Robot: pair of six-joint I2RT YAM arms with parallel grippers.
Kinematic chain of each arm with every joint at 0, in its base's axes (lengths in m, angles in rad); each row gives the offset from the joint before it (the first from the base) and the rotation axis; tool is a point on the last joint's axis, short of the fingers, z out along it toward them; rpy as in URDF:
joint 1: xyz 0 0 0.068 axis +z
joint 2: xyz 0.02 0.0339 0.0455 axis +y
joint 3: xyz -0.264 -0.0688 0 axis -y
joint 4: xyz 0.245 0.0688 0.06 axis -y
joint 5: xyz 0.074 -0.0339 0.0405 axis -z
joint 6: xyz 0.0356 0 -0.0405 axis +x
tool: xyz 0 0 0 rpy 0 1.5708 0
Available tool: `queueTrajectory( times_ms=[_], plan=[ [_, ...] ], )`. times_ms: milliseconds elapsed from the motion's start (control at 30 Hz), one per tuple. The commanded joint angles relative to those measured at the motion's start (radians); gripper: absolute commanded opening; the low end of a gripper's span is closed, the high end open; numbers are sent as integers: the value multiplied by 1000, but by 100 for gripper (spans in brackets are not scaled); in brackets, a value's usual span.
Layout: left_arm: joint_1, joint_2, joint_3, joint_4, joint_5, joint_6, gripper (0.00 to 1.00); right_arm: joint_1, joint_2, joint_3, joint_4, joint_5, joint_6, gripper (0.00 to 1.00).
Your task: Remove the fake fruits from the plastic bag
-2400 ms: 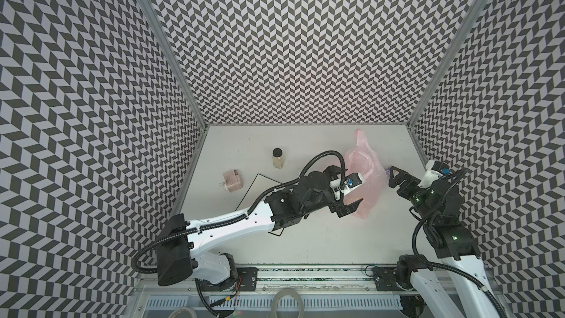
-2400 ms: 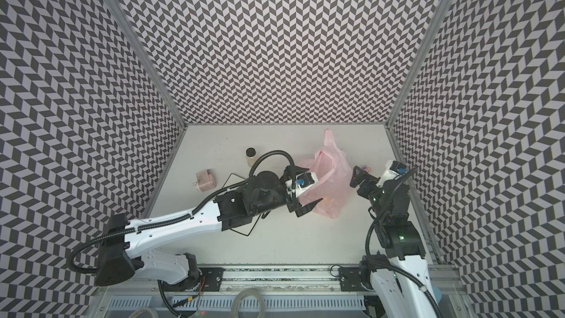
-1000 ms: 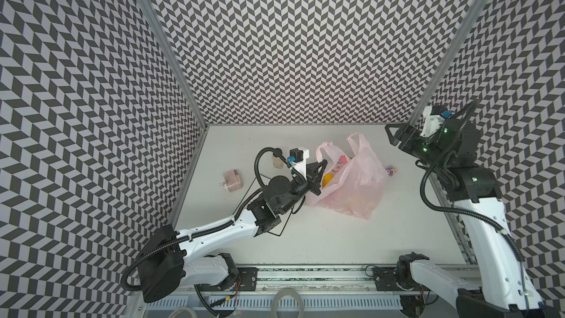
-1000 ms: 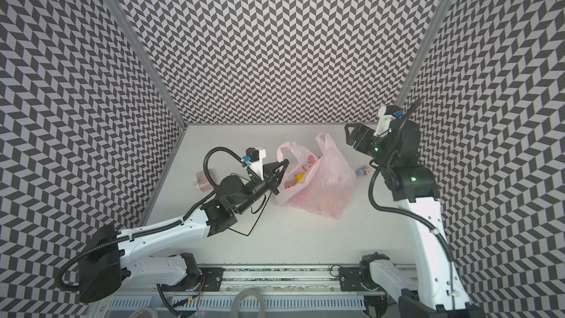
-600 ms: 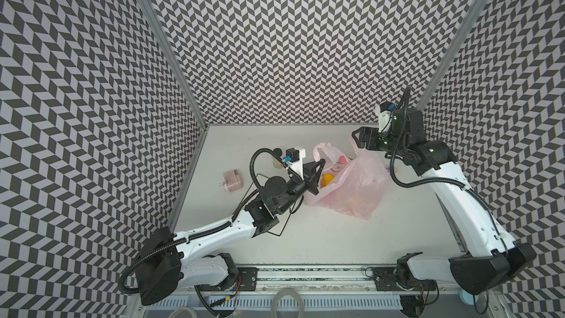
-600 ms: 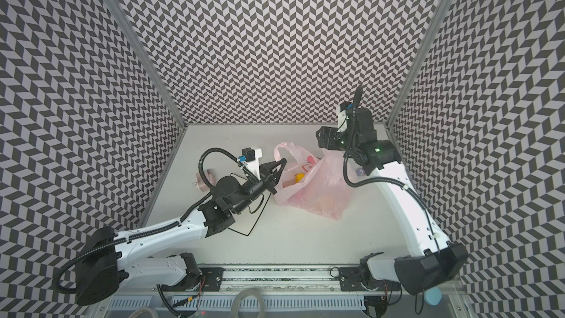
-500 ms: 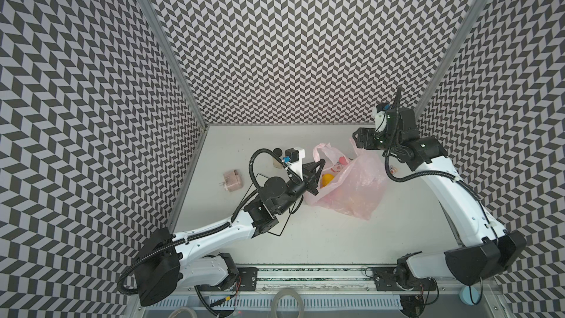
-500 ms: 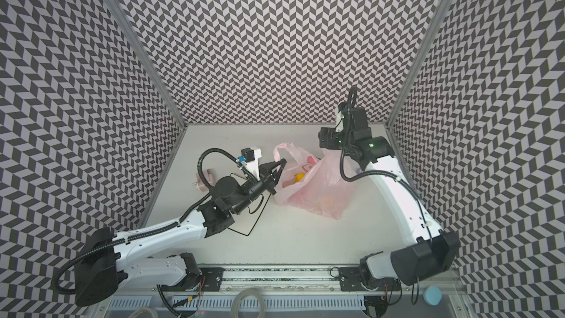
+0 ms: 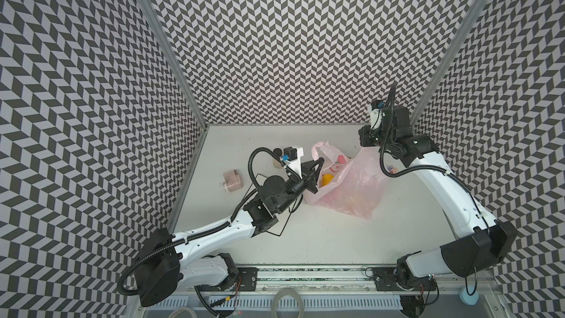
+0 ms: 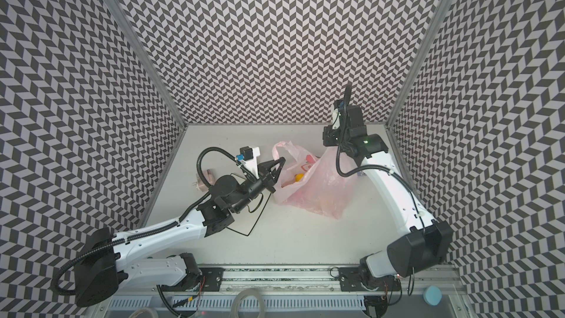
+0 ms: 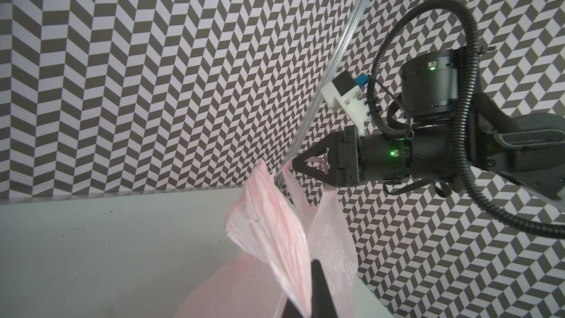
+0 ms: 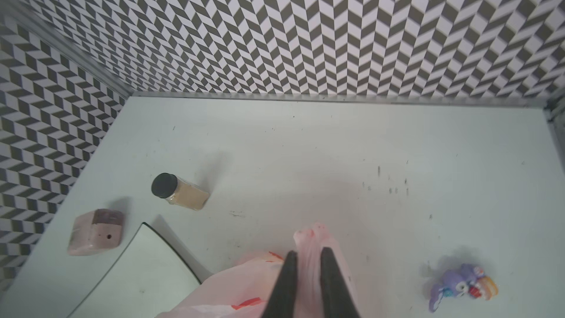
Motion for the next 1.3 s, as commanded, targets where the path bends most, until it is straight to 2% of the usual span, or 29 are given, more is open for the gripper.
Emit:
queueTrajectory(
  times_ms=[0,100,300,467,633,700,800,867,967,1067,1133,1267],
  plan=[
    [47,47,90,-15,-21,-69,0,-1,-23,22,188,11,30,7],
    [94,103,167,2,-7,-92,0,0,-60,9,325,5,49,0],
    [153,219,339,25,13,-79,0,0,-156,-98,626,51,43,0],
    [168,261,355,54,38,-68,0,-1,-197,-181,636,40,29,0],
    [155,216,228,54,115,-87,0,-1,-336,-398,609,-72,76,0],
    [129,163,184,-33,63,-87,0,-1,-405,-490,577,-94,119,0],
    [56,70,129,-171,-48,-63,12,0,-520,-620,530,-132,228,0],
    [21,24,104,-255,-74,-89,22,1,-584,-688,515,-164,302,0],
    [0,-15,112,-405,-58,-152,50,2,-650,-751,497,-202,392,0],
    [-7,-14,177,-568,-32,-159,70,3,-681,-773,468,-224,414,0],
    [-10,5,233,-663,-28,-149,77,3,-689,-780,448,-227,398,0],
    [-26,51,353,-824,-10,-123,86,3,-696,-774,412,-219,346,0]
  ],
)
